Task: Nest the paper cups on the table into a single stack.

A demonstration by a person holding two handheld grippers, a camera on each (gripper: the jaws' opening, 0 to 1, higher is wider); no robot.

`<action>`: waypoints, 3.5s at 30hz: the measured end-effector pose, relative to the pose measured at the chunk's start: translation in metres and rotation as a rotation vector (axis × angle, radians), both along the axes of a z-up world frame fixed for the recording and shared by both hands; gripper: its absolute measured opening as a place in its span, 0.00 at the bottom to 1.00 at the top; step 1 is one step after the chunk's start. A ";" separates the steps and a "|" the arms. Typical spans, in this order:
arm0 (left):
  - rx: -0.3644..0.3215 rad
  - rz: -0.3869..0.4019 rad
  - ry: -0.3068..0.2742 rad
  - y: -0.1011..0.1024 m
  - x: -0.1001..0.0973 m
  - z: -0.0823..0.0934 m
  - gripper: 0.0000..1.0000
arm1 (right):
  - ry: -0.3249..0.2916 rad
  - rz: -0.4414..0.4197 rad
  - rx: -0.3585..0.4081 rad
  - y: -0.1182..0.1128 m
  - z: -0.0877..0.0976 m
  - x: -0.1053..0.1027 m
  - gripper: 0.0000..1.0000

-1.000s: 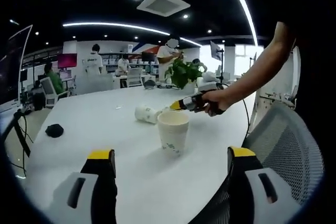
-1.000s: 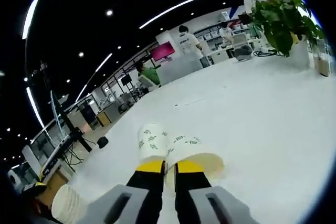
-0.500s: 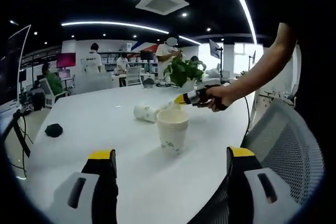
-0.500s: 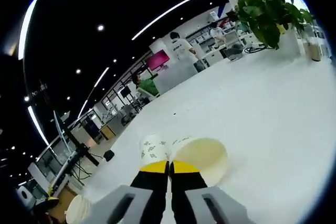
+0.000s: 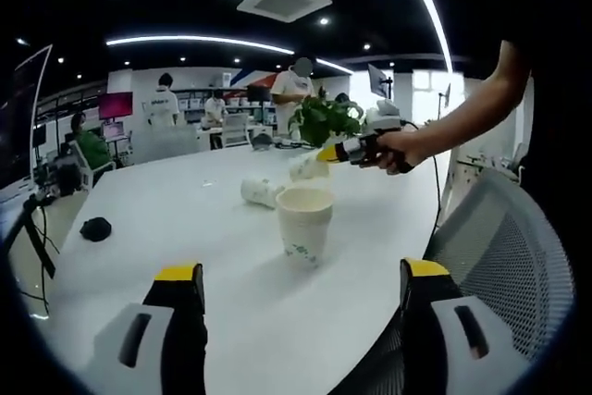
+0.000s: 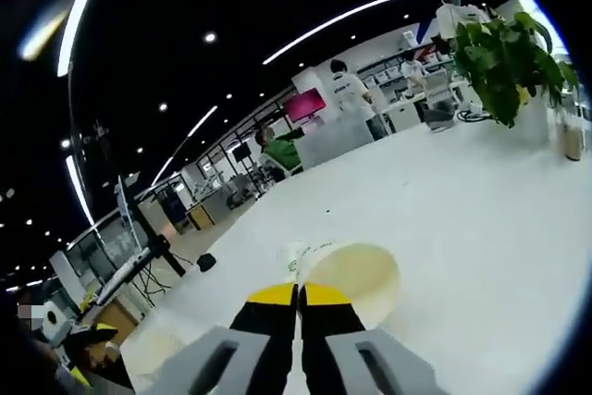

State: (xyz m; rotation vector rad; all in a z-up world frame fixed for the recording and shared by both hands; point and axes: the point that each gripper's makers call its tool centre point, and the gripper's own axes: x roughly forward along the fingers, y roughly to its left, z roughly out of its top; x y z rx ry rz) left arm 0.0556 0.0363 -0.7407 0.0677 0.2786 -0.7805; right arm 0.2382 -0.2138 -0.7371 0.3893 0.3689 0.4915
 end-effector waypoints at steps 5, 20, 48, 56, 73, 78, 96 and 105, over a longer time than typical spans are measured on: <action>-0.003 -0.003 0.004 -0.001 -0.001 0.000 0.86 | -0.055 0.083 -0.076 0.013 0.022 -0.018 0.00; -0.012 -0.002 0.011 -0.001 -0.001 0.000 0.86 | -0.168 0.261 -0.201 0.036 0.071 -0.048 0.00; 0.004 0.008 0.006 0.001 0.000 -0.002 0.86 | -0.138 0.552 -0.322 0.100 0.097 -0.105 0.00; 0.002 0.012 0.002 0.002 0.000 -0.001 0.86 | -0.124 0.643 -0.372 0.119 0.086 -0.120 0.00; -0.008 0.015 -0.004 0.002 0.001 0.002 0.86 | -0.075 0.793 -0.524 0.134 0.060 -0.130 0.00; -0.013 0.013 -0.001 0.002 0.000 0.002 0.86 | -0.051 0.828 -0.558 0.135 0.053 -0.133 0.00; -0.025 0.020 0.001 0.003 0.001 0.003 0.86 | -0.018 0.969 -0.753 0.141 0.032 -0.140 0.00; -0.021 0.029 -0.008 0.005 0.002 0.004 0.86 | 0.019 1.020 -0.818 0.143 0.021 -0.140 0.00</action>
